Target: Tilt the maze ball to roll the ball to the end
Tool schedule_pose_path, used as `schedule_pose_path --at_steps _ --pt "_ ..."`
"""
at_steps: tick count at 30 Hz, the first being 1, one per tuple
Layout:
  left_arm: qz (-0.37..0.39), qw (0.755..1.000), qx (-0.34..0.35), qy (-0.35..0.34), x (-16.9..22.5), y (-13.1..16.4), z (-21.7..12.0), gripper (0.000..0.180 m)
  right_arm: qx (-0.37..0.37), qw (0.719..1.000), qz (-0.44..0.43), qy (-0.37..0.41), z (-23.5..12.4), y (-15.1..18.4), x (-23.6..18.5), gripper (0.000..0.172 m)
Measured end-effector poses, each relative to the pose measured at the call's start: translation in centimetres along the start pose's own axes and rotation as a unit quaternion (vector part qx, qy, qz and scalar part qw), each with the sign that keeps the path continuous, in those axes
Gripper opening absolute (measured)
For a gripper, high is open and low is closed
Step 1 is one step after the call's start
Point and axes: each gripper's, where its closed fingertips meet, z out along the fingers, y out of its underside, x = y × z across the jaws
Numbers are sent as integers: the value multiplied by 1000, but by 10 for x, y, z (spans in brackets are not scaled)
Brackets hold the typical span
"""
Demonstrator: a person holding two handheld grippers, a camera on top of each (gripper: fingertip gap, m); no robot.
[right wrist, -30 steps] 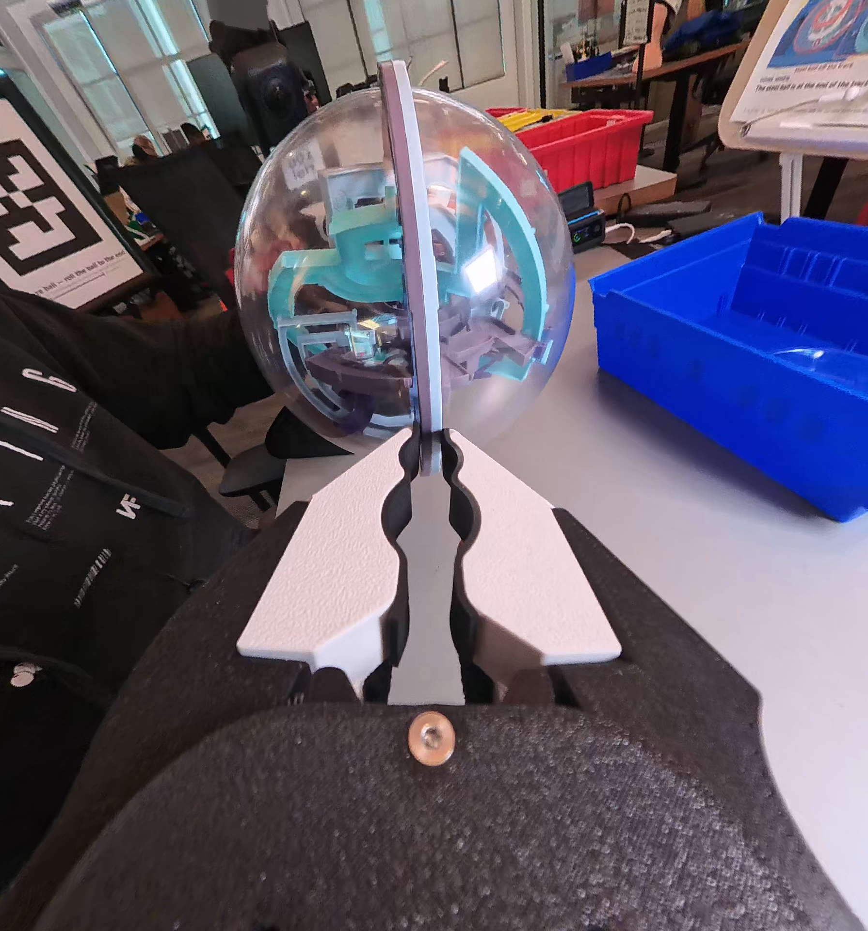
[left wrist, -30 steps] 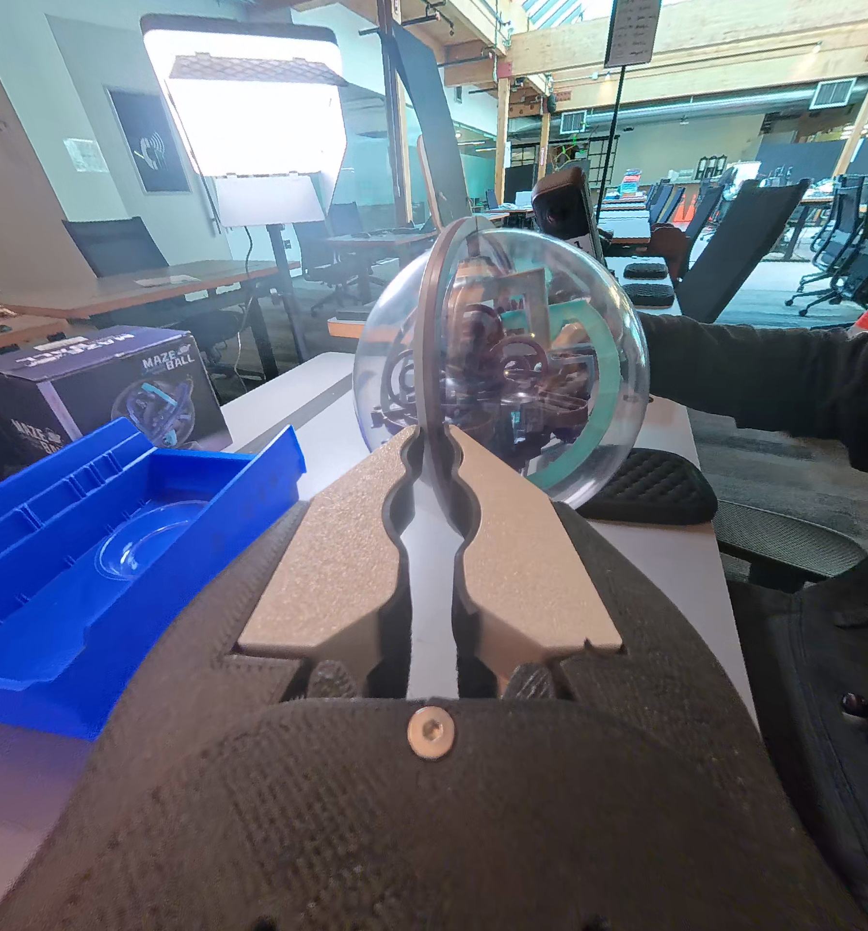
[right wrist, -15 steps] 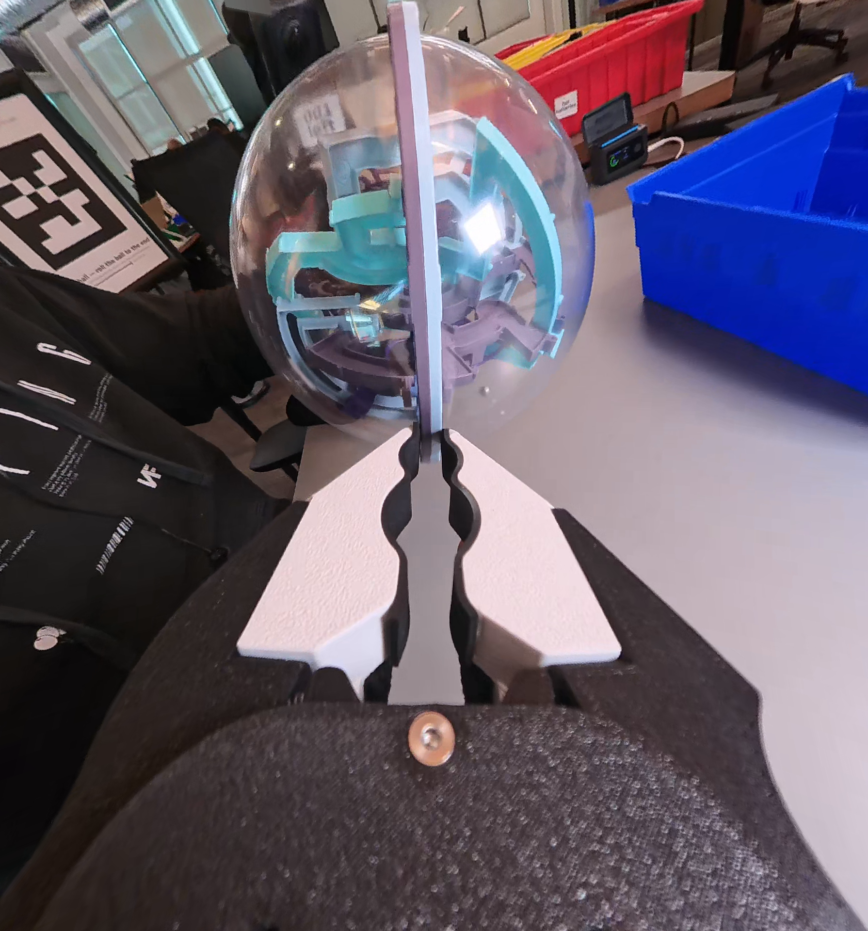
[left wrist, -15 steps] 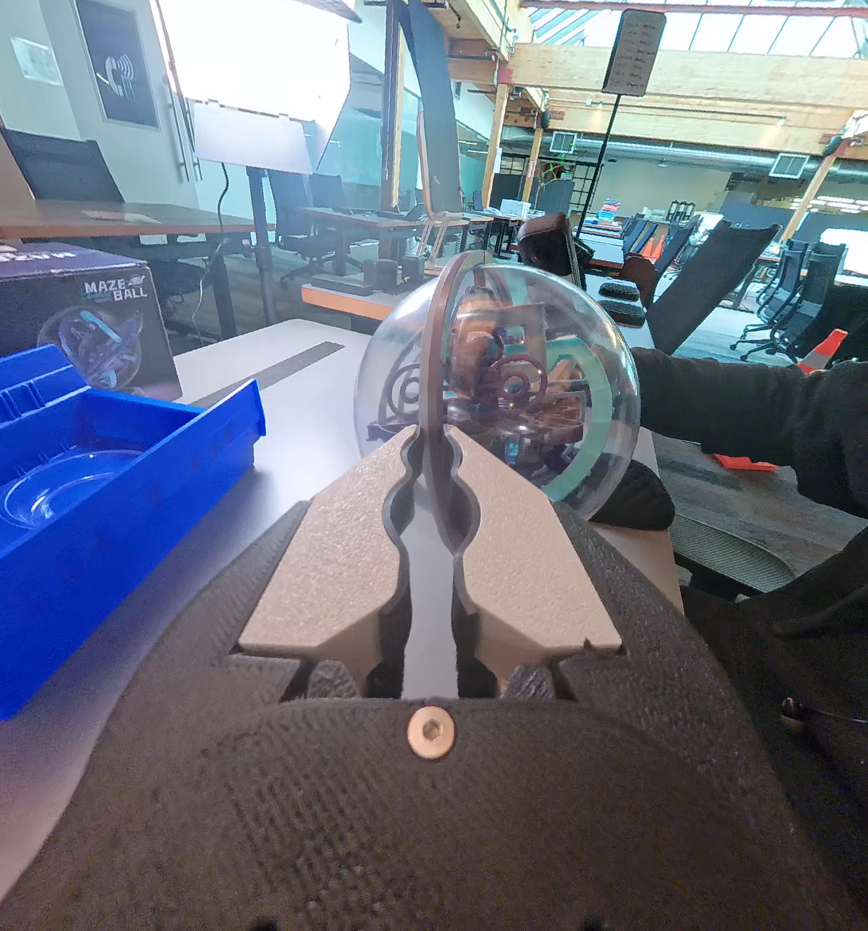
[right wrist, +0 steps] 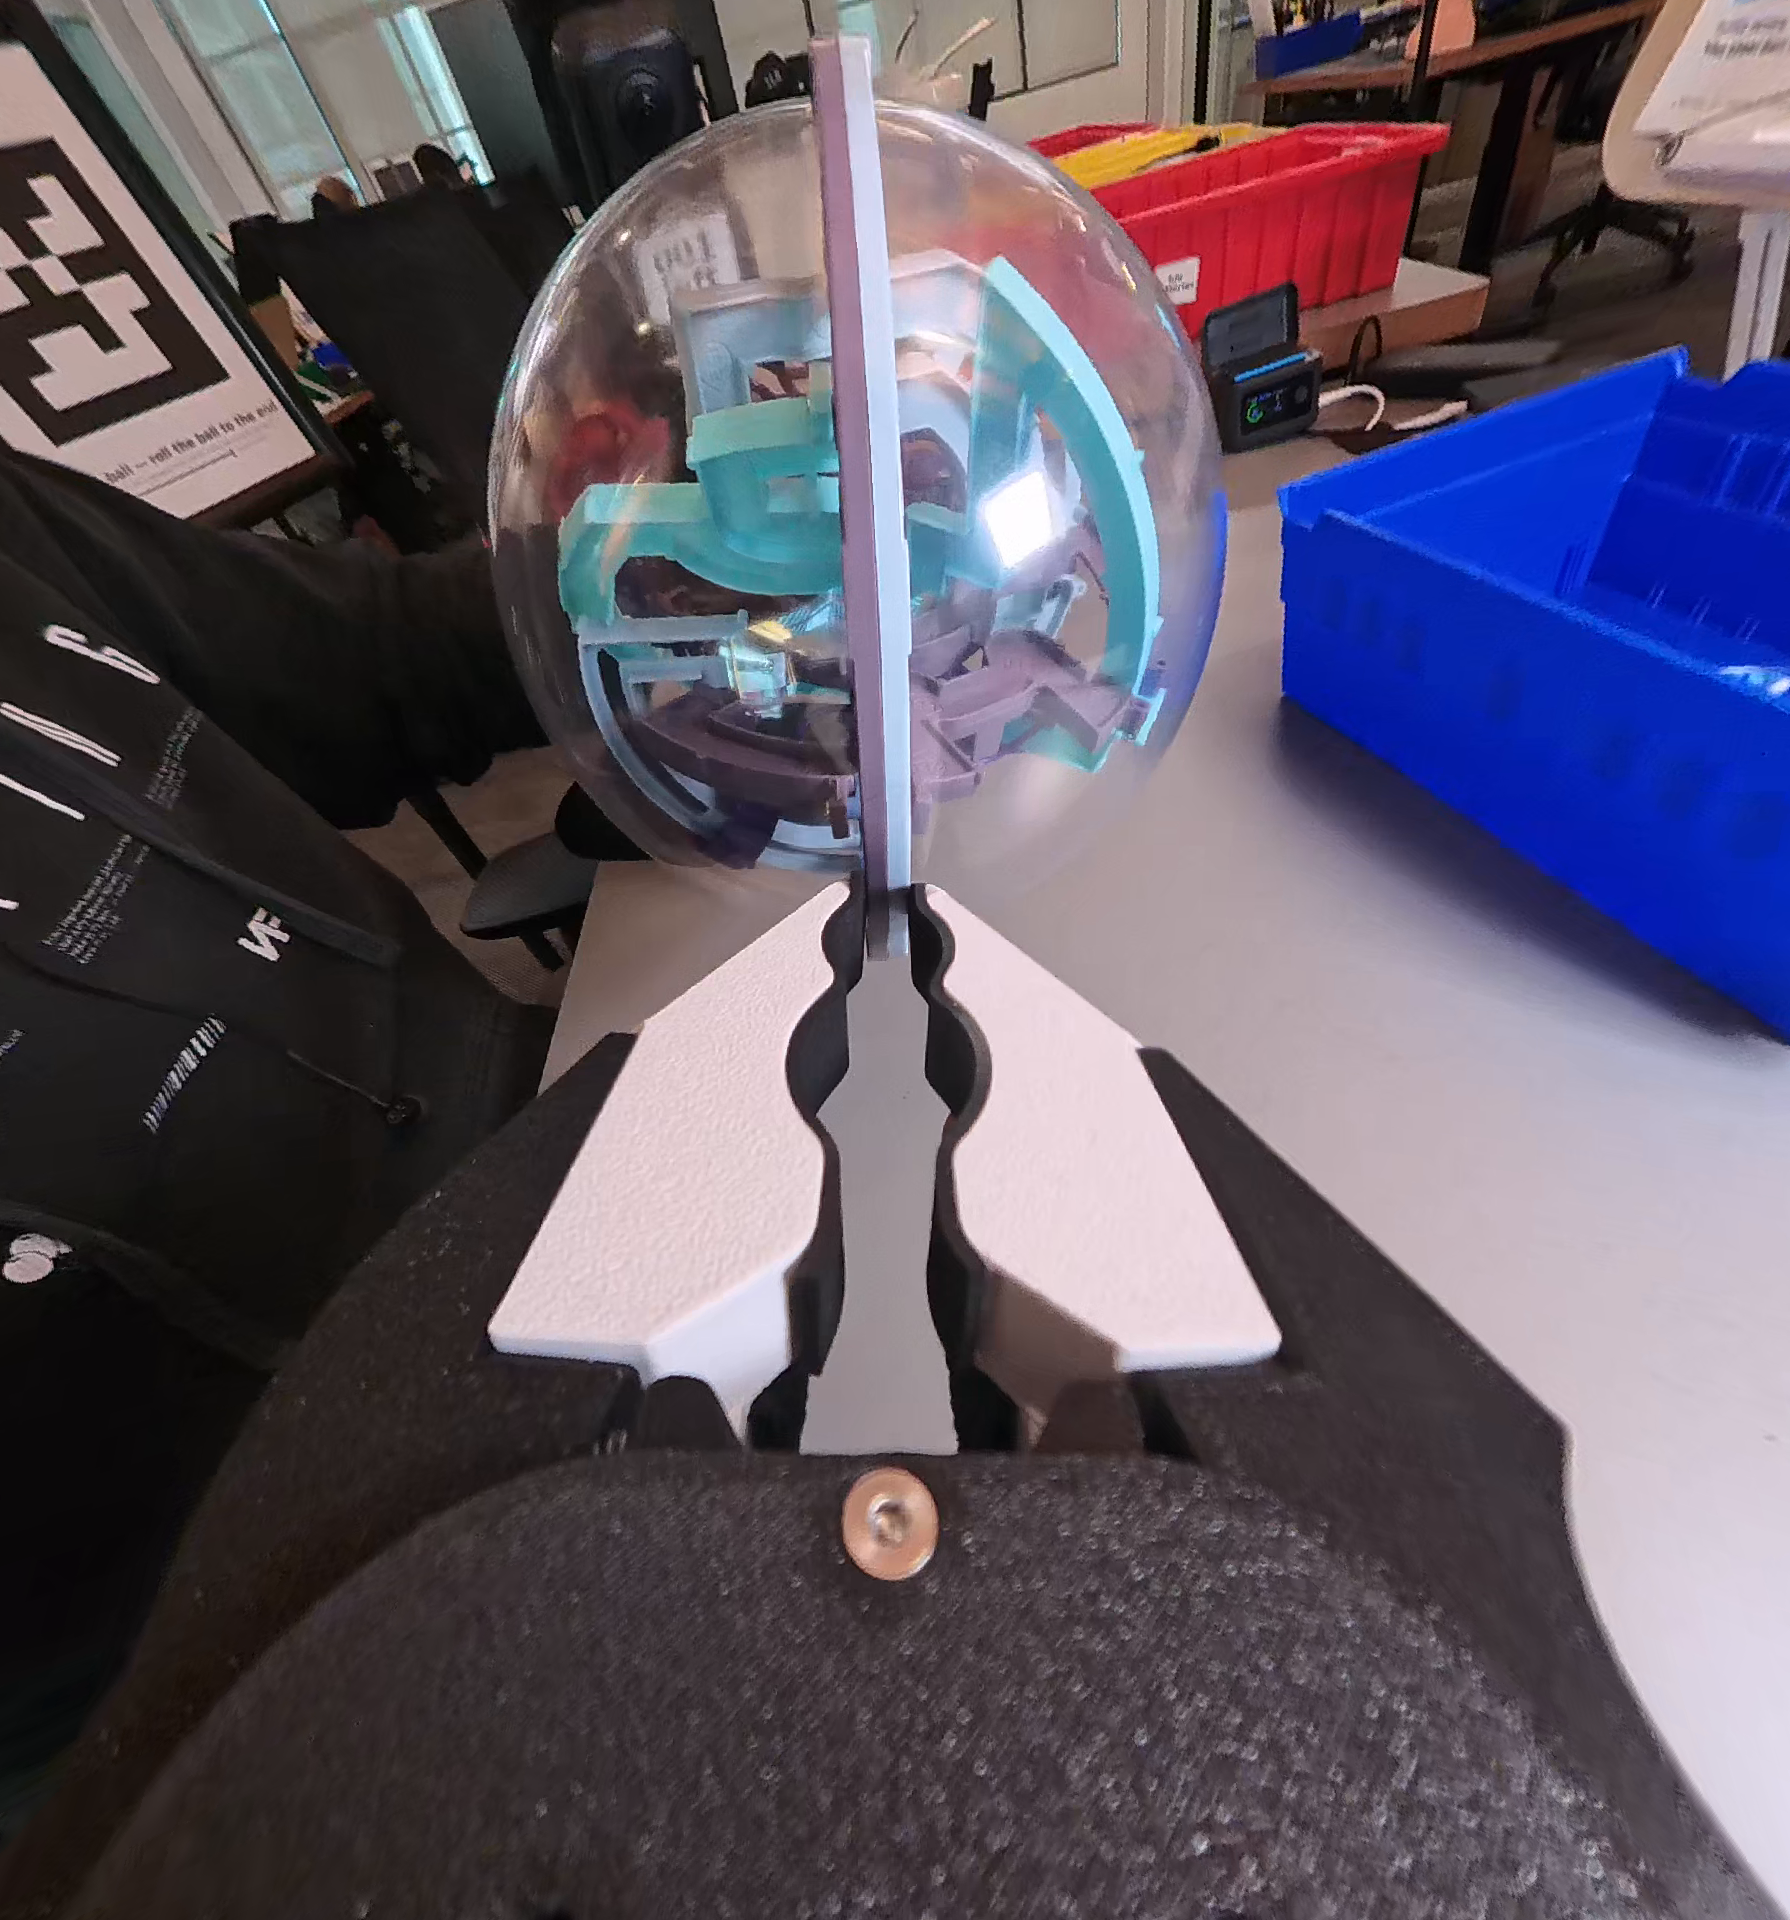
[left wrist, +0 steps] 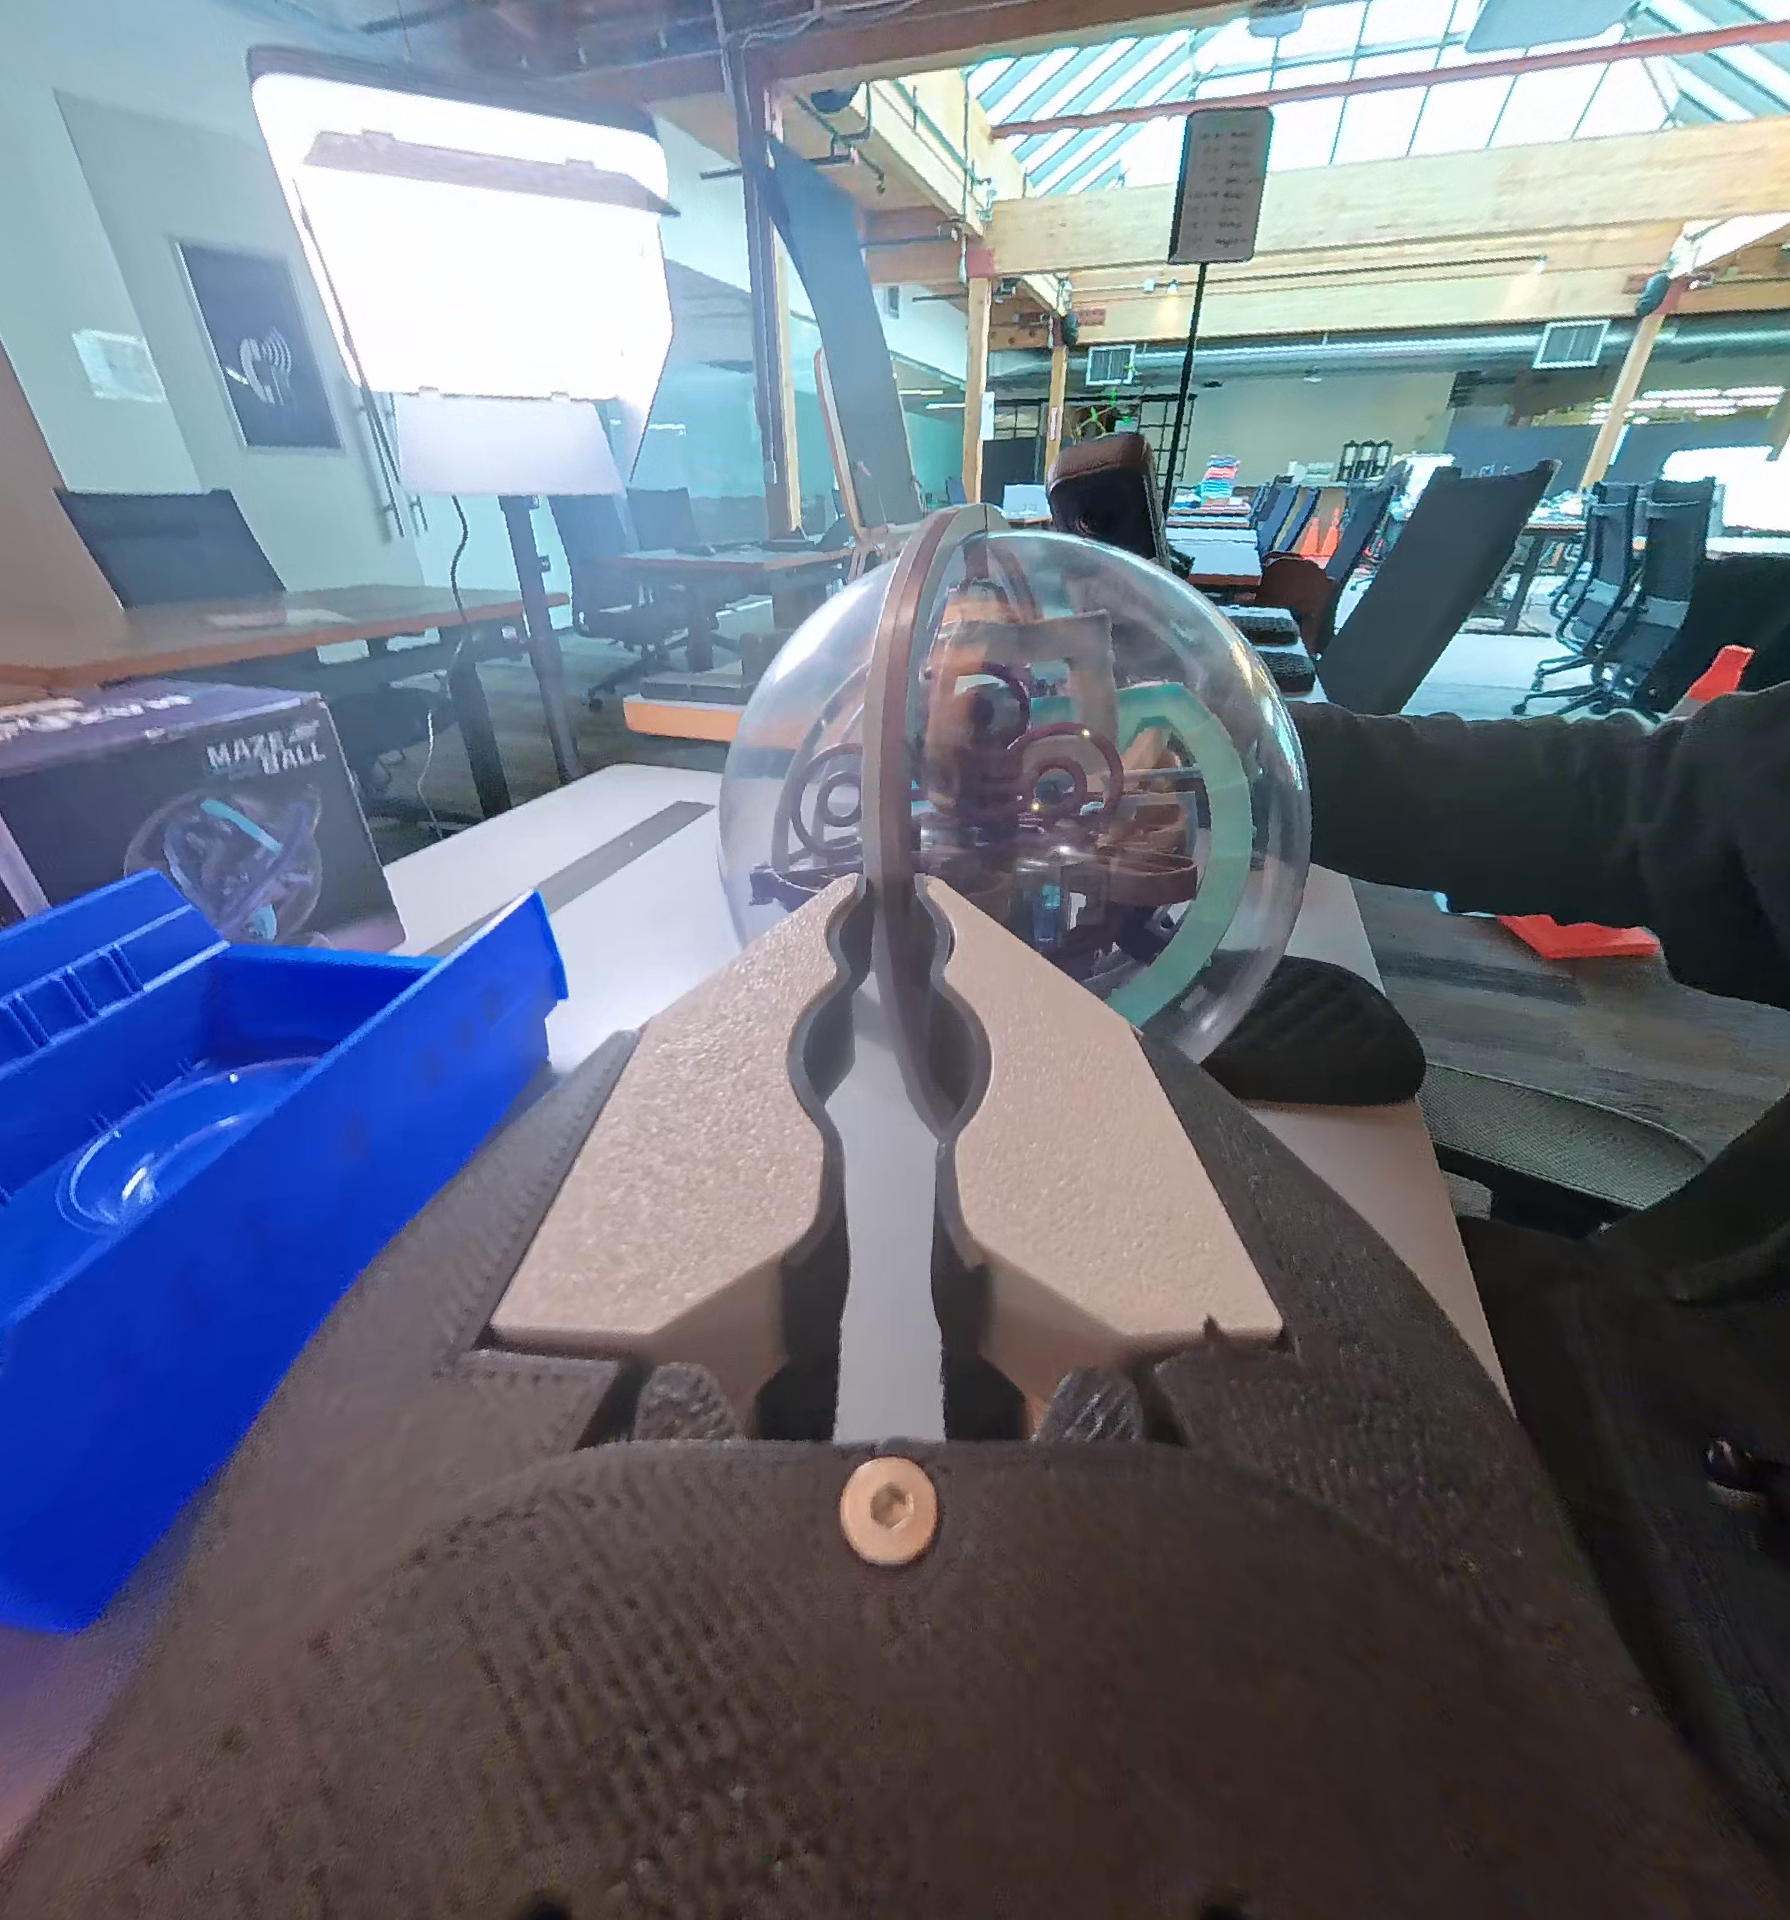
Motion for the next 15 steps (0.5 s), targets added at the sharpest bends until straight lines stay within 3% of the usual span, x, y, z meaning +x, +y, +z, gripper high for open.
schedule_pose_path --at_steps 15 --pt "126 989 74 -4 14 -64 -7 5 8 990 -139 24 -14 -70 -14 5"
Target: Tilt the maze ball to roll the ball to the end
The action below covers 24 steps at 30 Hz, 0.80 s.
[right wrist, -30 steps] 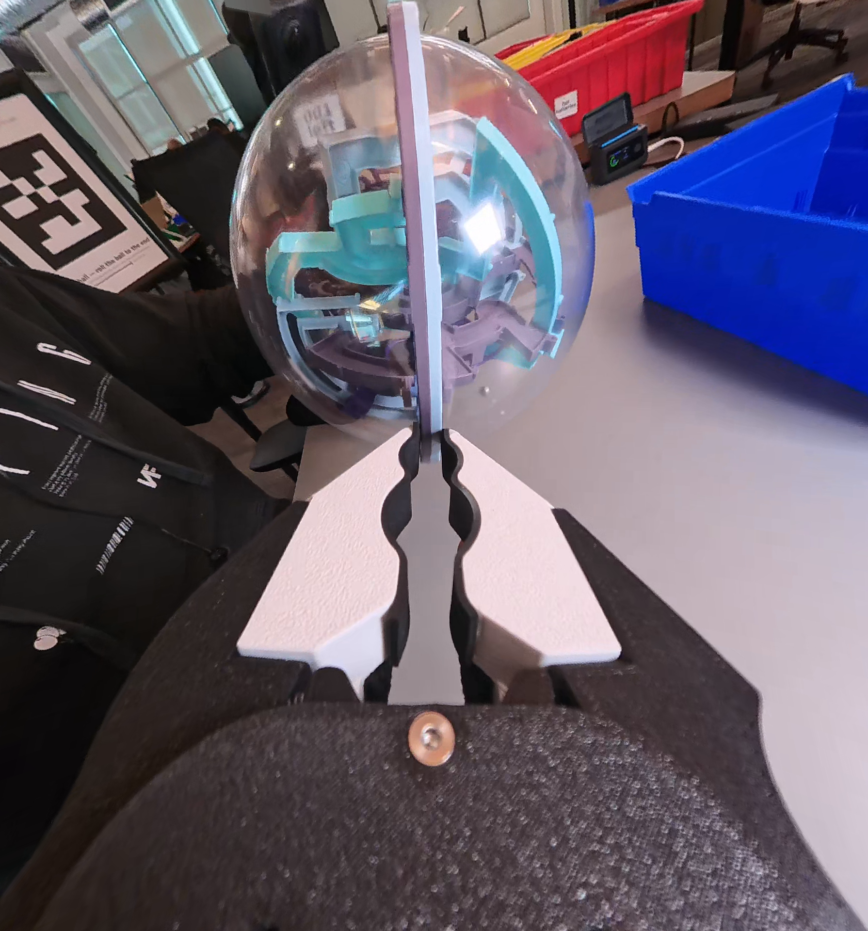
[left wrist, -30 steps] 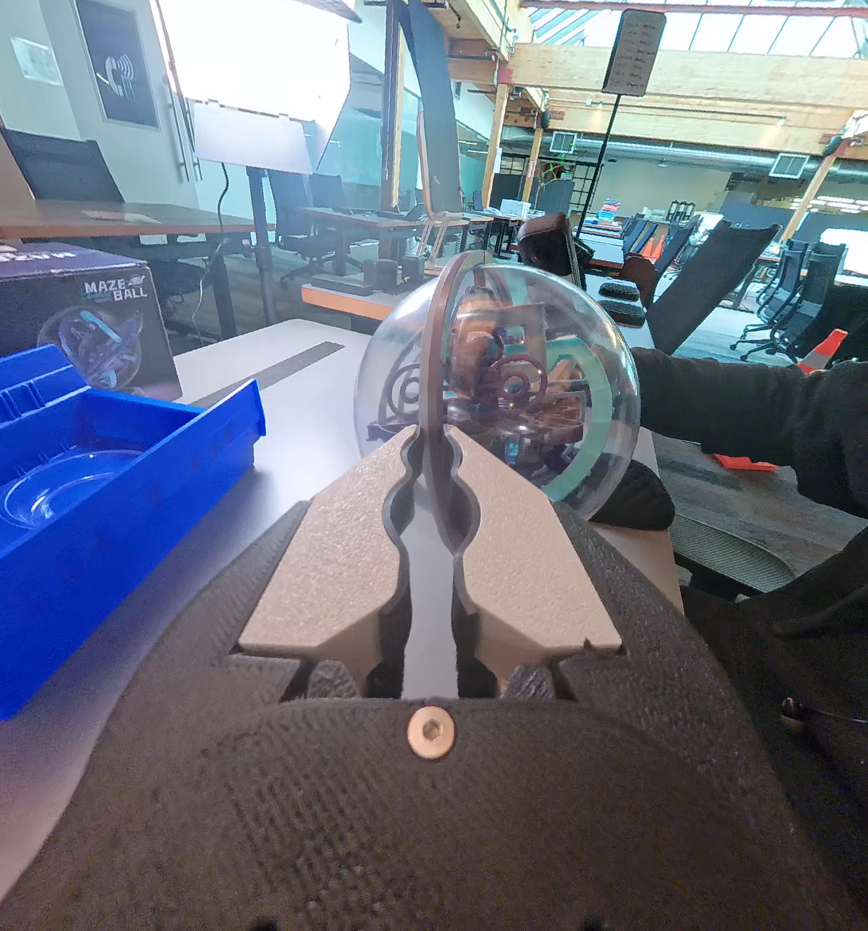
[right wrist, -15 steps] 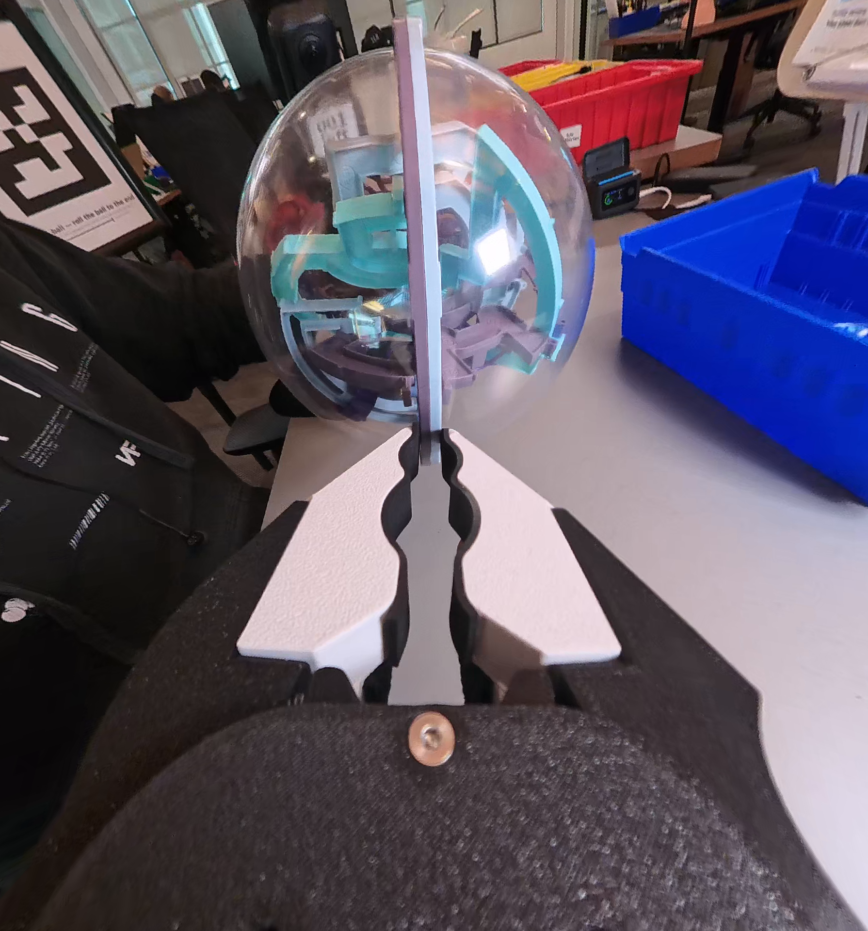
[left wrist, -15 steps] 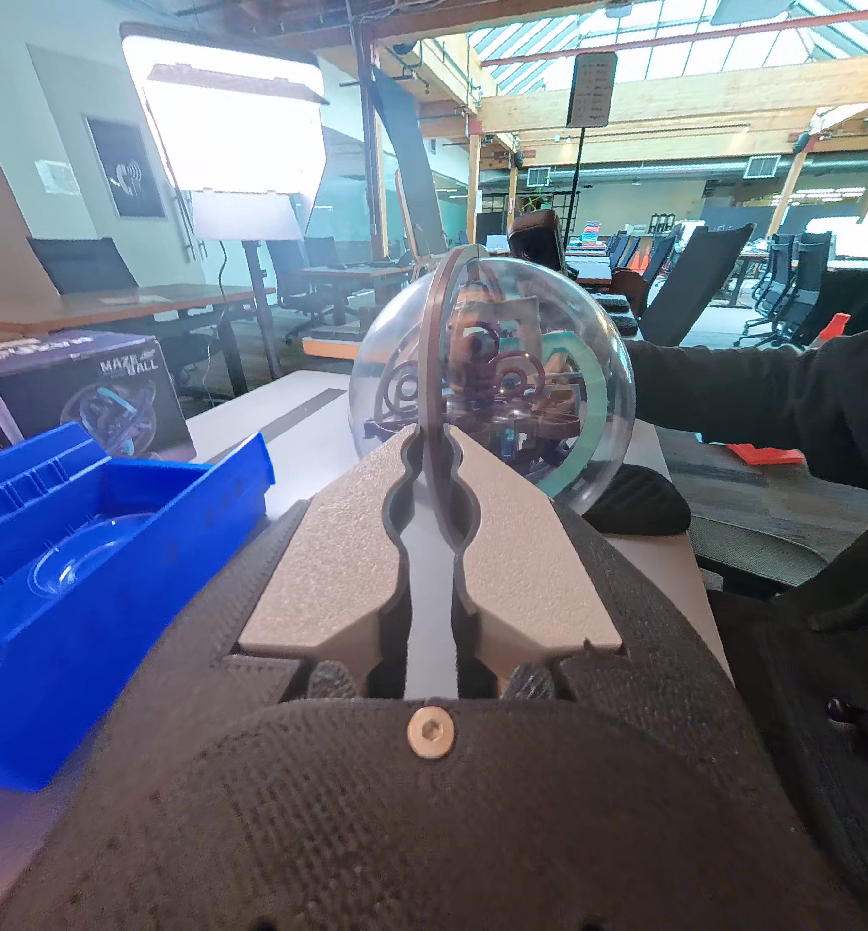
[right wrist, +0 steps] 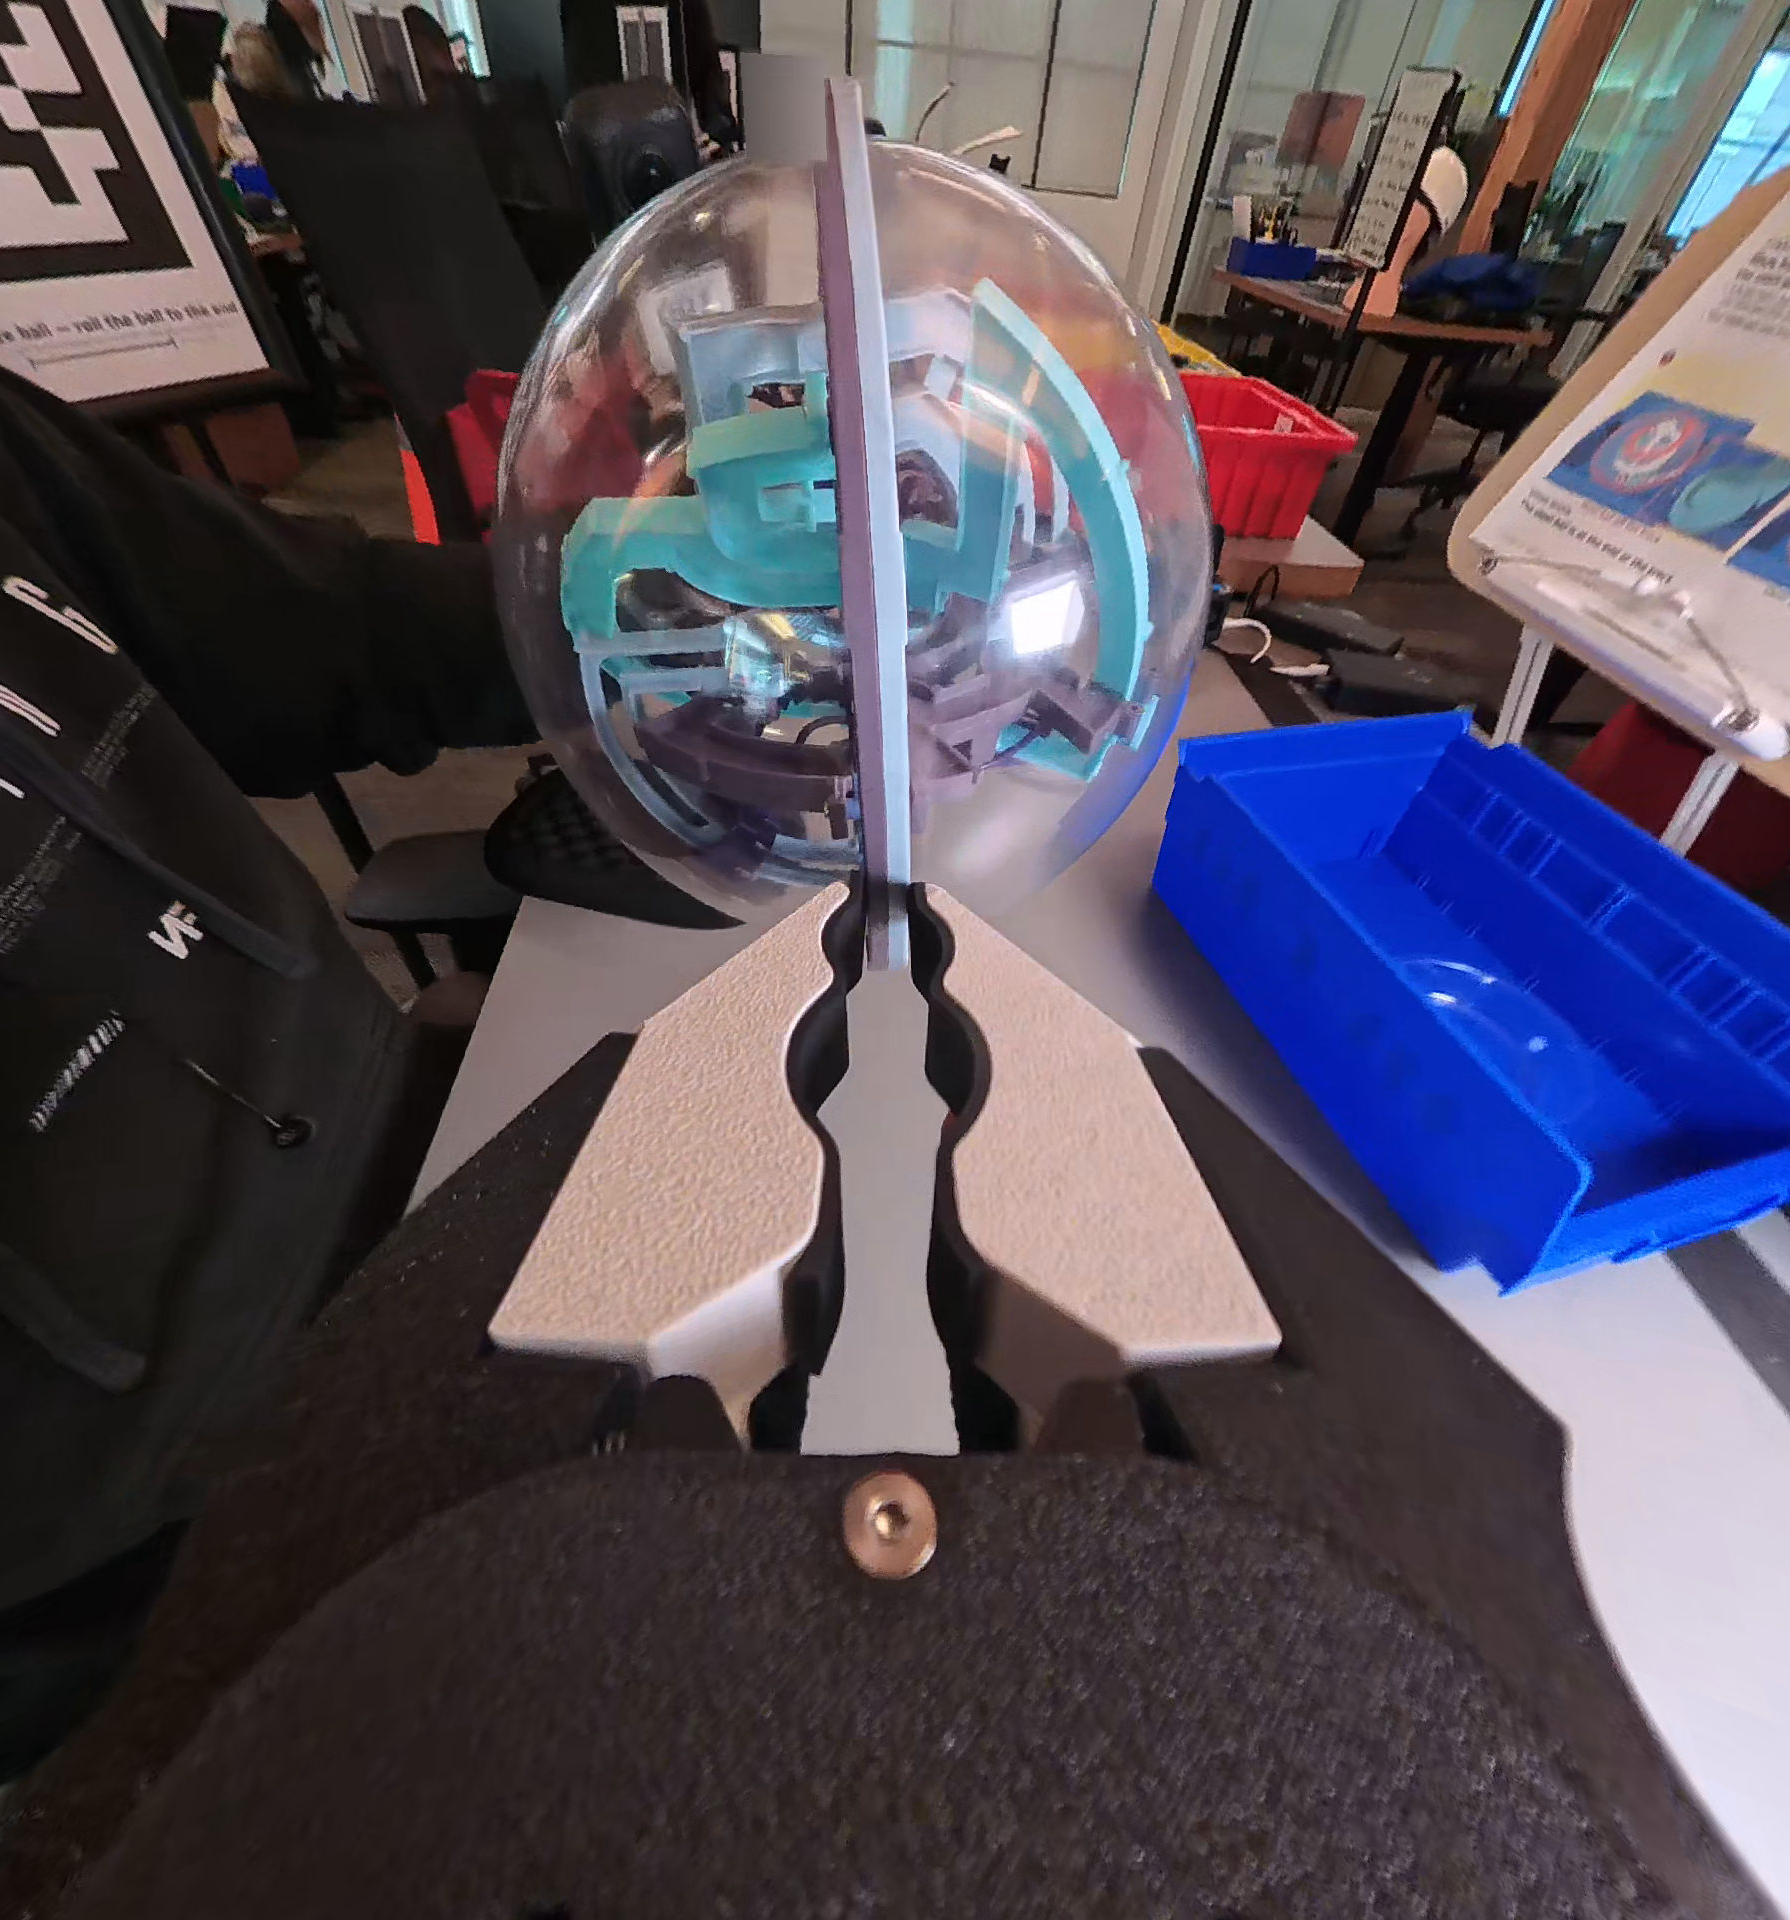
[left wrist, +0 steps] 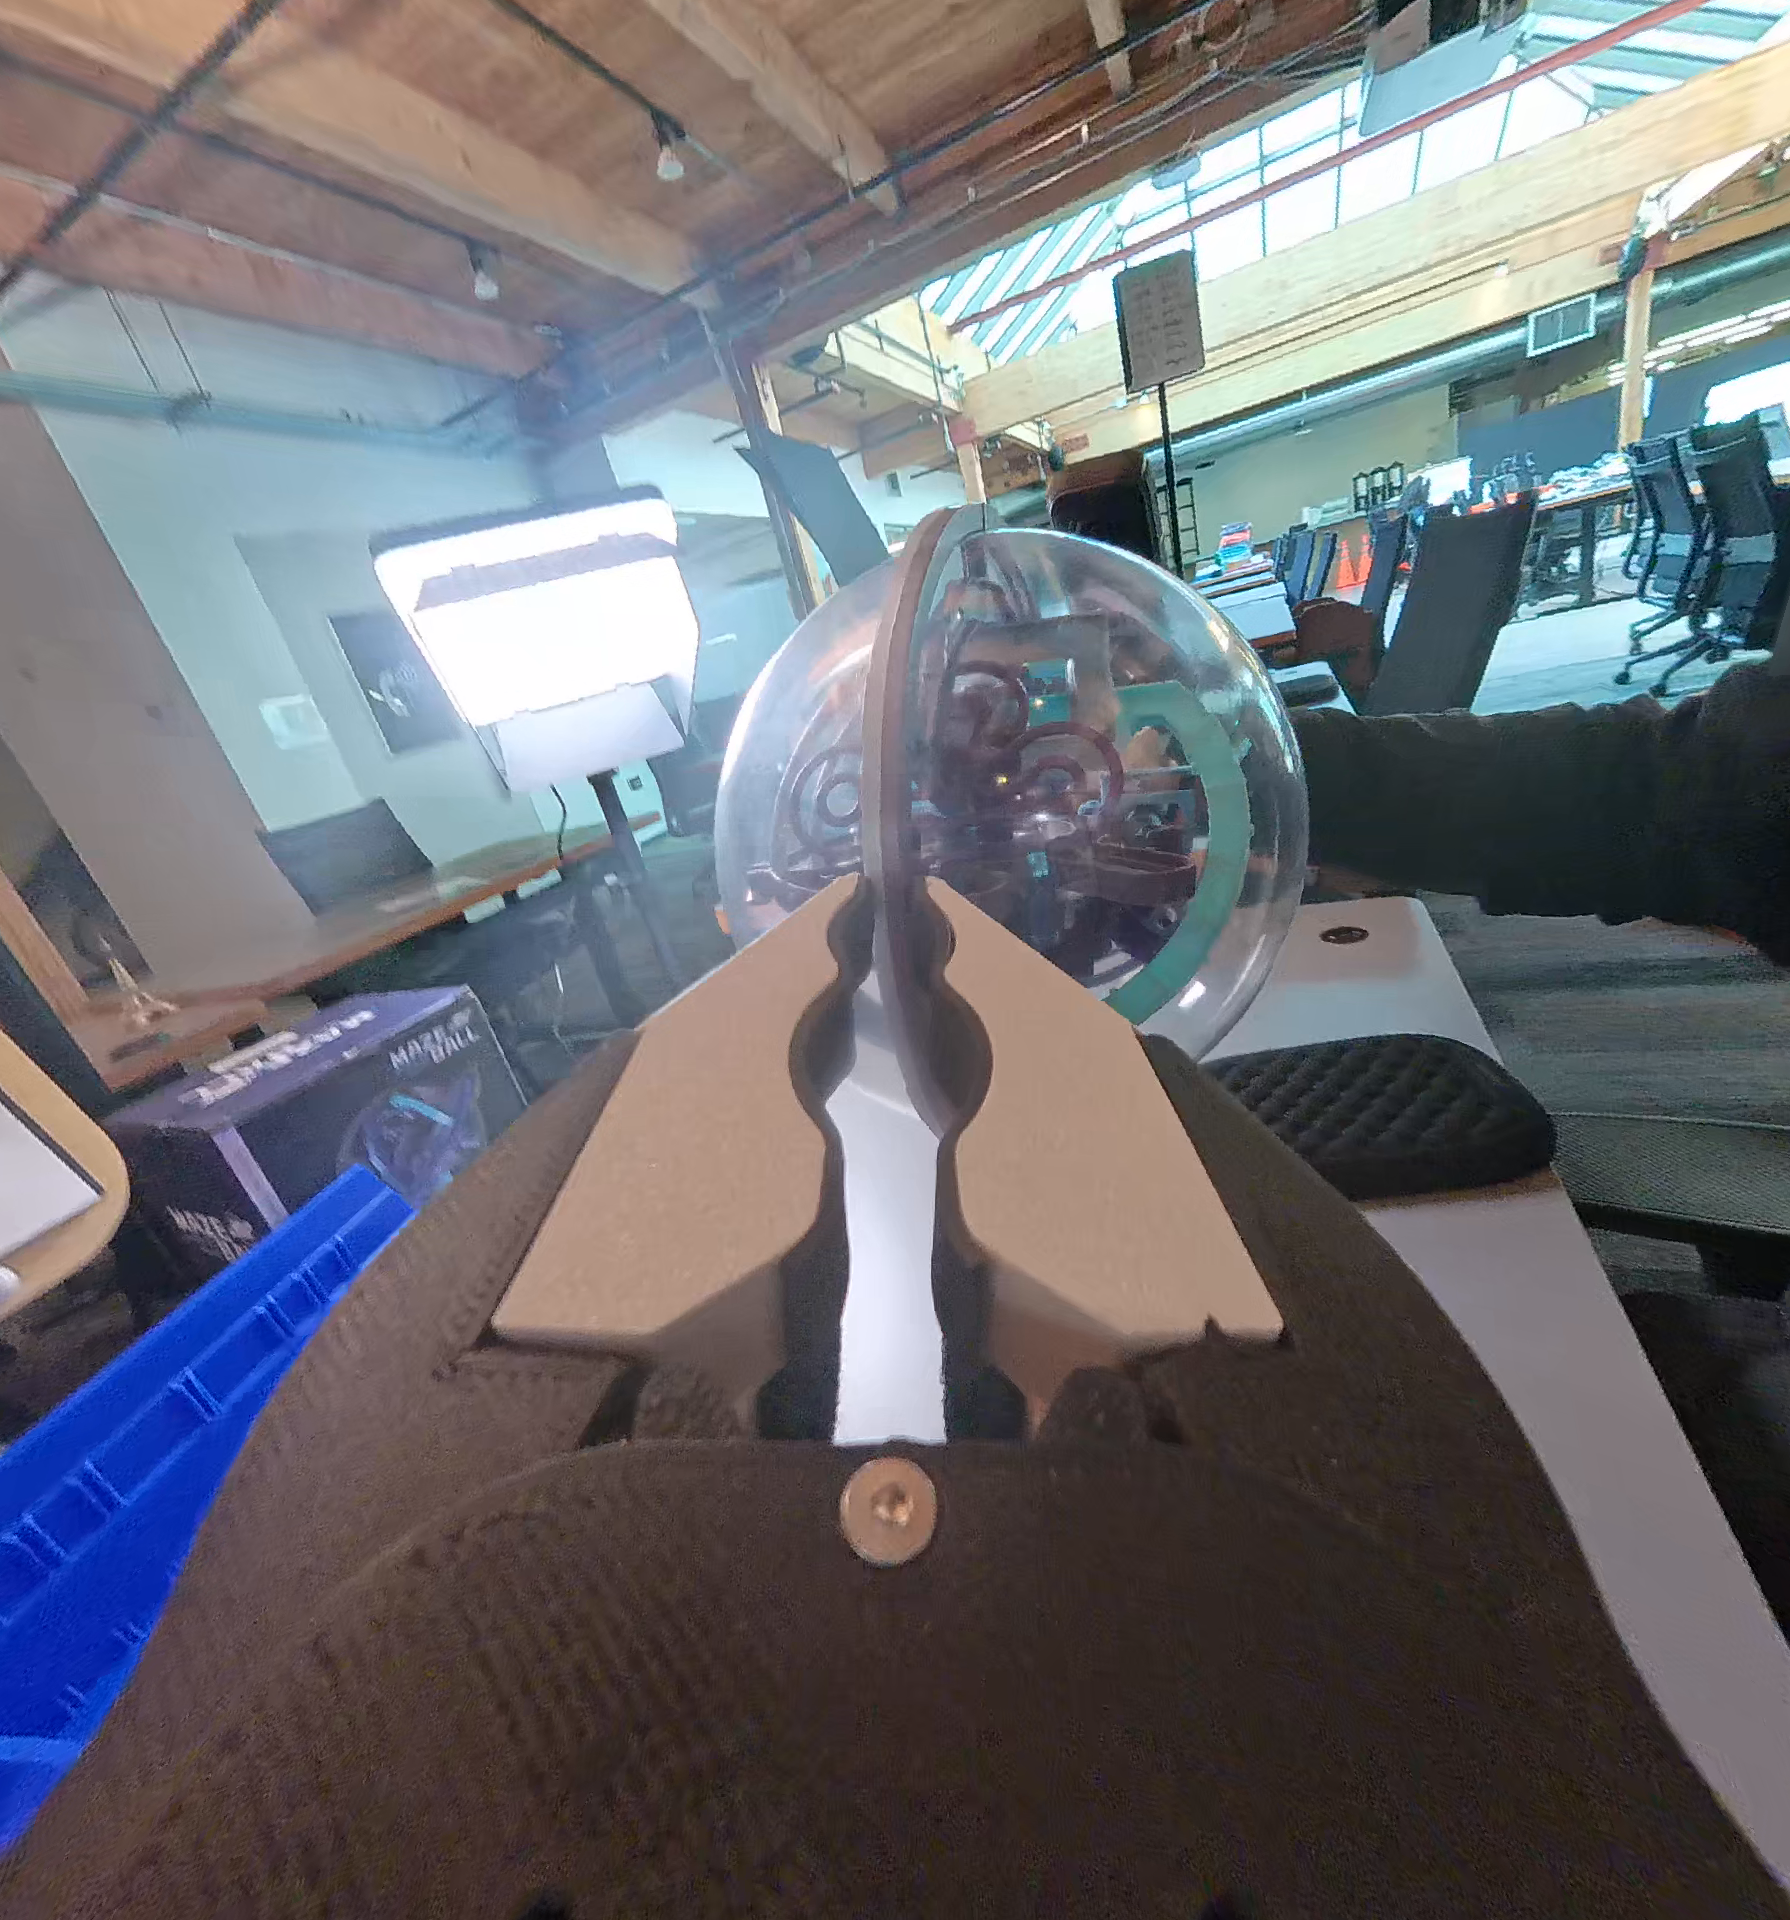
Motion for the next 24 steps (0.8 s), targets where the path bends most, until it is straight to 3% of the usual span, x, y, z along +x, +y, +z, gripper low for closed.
schedule_pose_path --at_steps 10,24 --pt "71 996 44 9 3 -44 -5 4 13 995 -101 16 4 -32 -6 5" --pt "118 987 103 19 11 -72 -12 4 7 984 -176 28 3 -63 -12 5"
